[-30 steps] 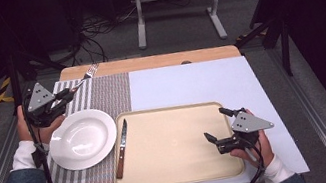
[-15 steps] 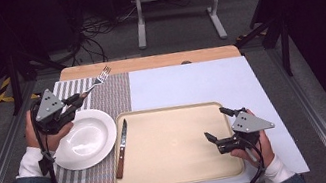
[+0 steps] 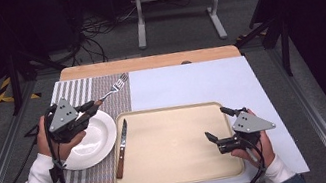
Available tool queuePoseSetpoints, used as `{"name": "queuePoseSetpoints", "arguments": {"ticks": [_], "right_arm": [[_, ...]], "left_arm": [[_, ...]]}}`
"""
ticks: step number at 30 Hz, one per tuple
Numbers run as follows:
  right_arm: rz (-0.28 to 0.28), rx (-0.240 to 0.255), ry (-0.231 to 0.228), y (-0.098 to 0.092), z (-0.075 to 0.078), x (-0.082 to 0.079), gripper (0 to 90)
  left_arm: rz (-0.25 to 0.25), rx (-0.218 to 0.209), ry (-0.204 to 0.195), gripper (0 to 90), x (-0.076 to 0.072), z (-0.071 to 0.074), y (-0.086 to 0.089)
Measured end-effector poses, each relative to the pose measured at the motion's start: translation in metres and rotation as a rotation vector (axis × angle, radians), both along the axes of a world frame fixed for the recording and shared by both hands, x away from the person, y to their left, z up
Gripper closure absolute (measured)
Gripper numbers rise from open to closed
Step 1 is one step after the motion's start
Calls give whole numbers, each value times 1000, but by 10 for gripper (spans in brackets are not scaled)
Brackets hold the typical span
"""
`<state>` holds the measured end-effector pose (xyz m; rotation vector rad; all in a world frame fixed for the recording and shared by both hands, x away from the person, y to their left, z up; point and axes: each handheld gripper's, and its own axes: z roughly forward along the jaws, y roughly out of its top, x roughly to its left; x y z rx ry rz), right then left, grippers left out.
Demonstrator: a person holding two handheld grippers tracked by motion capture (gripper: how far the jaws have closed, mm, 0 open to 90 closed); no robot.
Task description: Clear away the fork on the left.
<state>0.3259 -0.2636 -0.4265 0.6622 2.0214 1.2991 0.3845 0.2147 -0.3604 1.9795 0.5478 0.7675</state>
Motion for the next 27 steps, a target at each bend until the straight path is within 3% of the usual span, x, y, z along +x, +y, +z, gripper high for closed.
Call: {"name": "queuePoseSetpoints", "arguments": {"ticks": [5,11,24,27], "right_arm": [[-2,-1,-2,0,0,0,82],[-8,0,0,-2,0,0,83],[-19,1,7,-5,-2,-1,83],[-21,-4,8,-6,-3,-1,83]], "left_arm": [[-42,4,2,769,-9,-3,-12],[-63,46,7,768,-19,-11,-26],[-139,62,68,768,-37,-37,-50],[-140,86,77,768,-39,-43,-55]]}}
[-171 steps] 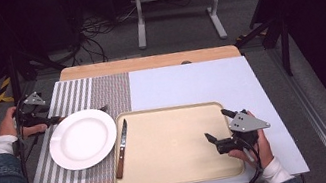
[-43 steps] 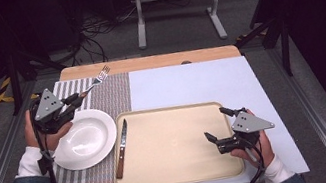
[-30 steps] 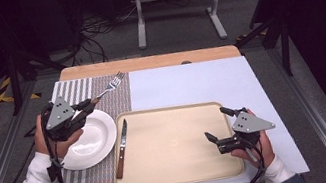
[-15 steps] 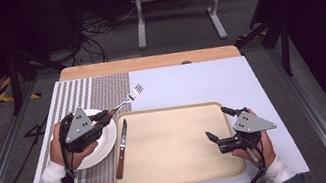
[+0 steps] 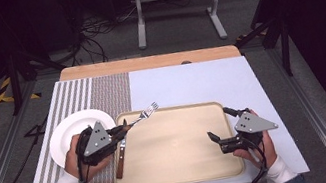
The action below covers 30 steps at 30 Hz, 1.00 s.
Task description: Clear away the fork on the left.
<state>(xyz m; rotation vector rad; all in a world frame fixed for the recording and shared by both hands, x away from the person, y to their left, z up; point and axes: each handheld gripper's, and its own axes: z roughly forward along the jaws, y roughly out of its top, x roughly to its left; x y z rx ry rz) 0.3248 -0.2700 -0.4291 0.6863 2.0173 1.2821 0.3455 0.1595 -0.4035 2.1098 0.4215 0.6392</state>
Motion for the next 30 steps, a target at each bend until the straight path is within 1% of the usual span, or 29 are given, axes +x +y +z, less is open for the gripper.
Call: {"name": "queuePoseSetpoints", "arguments": {"ticks": [3,5,6,8,10,13,15,17,20,22,25,26,27,28,29,30], "right_arm": [[0,-2,3,0,-1,0,83],[2,-8,4,0,-2,0,83],[0,-10,5,0,-2,0,83],[4,-11,9,1,-3,0,83],[4,-16,6,1,-3,-1,83],[1,-16,10,1,-3,-1,83],[3,-15,10,1,-4,-1,83],[1,-19,11,1,-4,-1,83],[1,-19,13,1,-4,-1,84],[4,-19,15,1,-5,-2,84],[4,-21,15,1,-5,-2,84],[4,-22,15,1,-5,-2,84],[5,-24,15,1,-5,-2,84],[3,-23,15,1,-5,-2,84],[2,-21,18,0,-6,-2,84],[3,-21,20,0,-6,-2,84]], "left_arm": [[-8,9,13,768,-2,-5,-5],[-15,26,20,768,-4,-10,-9],[-20,25,36,768,-5,-13,-11],[-24,44,40,768,-8,-17,-15],[-35,46,50,768,-9,-19,-17],[-38,54,51,768,-12,-23,-23],[-42,47,64,768,-14,-26,-26],[-45,62,62,768,-17,-29,-30],[-48,62,73,768,-20,-34,-36],[-57,78,74,768,-23,-37,-39],[-57,82,93,768,-25,-43,-43],[-58,85,90,768,-26,-44,-44],[-54,83,100,768,-27,-46,-45],[-60,89,100,768,-28,-48,-46],[-50,92,105,768,-29,-49,-47],[-52,86,102,767,-29,-50,-47]]}}
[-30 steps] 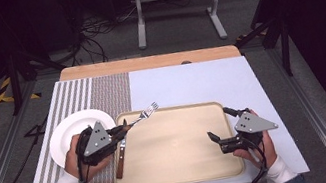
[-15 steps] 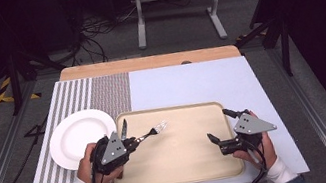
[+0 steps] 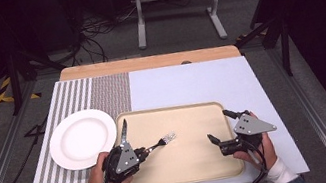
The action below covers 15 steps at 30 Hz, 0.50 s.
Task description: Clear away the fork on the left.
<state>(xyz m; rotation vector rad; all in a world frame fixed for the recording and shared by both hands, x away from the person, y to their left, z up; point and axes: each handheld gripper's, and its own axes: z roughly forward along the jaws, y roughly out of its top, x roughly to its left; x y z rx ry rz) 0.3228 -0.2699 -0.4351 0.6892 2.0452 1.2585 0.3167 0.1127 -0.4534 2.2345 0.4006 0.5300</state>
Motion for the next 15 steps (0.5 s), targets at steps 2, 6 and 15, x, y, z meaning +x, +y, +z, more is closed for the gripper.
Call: {"name": "queuePoseSetpoints", "arguments": {"ticks": [2,6,15], "right_arm": [[0,-5,0,0,-1,0,84],[3,-9,5,1,-1,0,84],[6,-10,6,1,-1,0,85]], "left_arm": [[-3,-2,20,767,-1,-2,0],[-8,-33,33,807,-2,-5,1],[-49,-16,45,899,-4,-3,4]]}}
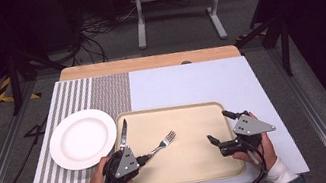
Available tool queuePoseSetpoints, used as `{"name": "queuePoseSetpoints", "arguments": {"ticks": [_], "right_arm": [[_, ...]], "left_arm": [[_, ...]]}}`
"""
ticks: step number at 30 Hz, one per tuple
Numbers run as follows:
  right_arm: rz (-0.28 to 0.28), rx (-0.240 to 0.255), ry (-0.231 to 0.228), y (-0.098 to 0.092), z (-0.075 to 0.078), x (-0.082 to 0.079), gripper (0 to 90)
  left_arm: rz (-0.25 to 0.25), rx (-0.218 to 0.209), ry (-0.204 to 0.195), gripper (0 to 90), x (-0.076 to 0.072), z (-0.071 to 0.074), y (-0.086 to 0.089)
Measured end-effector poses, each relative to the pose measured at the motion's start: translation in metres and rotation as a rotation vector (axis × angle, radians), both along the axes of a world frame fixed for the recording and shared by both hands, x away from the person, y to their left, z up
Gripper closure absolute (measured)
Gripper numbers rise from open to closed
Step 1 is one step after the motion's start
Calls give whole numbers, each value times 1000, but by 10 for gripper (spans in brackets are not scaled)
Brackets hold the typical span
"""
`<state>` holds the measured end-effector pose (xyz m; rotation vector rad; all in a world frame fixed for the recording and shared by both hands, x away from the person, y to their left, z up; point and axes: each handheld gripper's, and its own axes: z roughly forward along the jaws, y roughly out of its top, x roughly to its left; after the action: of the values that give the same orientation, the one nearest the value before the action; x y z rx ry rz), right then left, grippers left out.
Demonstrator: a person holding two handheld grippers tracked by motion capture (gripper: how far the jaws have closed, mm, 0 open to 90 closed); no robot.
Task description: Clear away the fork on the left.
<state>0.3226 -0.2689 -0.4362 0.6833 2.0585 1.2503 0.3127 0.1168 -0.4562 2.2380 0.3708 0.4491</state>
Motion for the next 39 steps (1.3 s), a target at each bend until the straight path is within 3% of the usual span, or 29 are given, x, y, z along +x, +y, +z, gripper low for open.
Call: {"name": "queuePoseSetpoints", "arguments": {"ticks": [9,13,23,25,28,33,39], "right_arm": [[0,-9,6,1,-2,2,87],[0,-8,8,1,-2,2,87],[0,-9,19,1,-4,3,88],[4,-12,19,2,-4,4,88],[5,-19,26,3,-5,4,88],[0,-18,24,3,-6,4,87],[-5,-23,30,3,-6,4,89]], "left_arm": [[-95,57,-3,899,20,8,-7],[-143,63,0,900,31,10,-19],[-242,147,31,899,43,4,-55],[-237,159,17,899,44,2,-60],[-234,220,4,899,46,-3,-67],[-199,239,17,899,50,-6,-67],[-140,277,-11,899,51,-5,-61]]}}
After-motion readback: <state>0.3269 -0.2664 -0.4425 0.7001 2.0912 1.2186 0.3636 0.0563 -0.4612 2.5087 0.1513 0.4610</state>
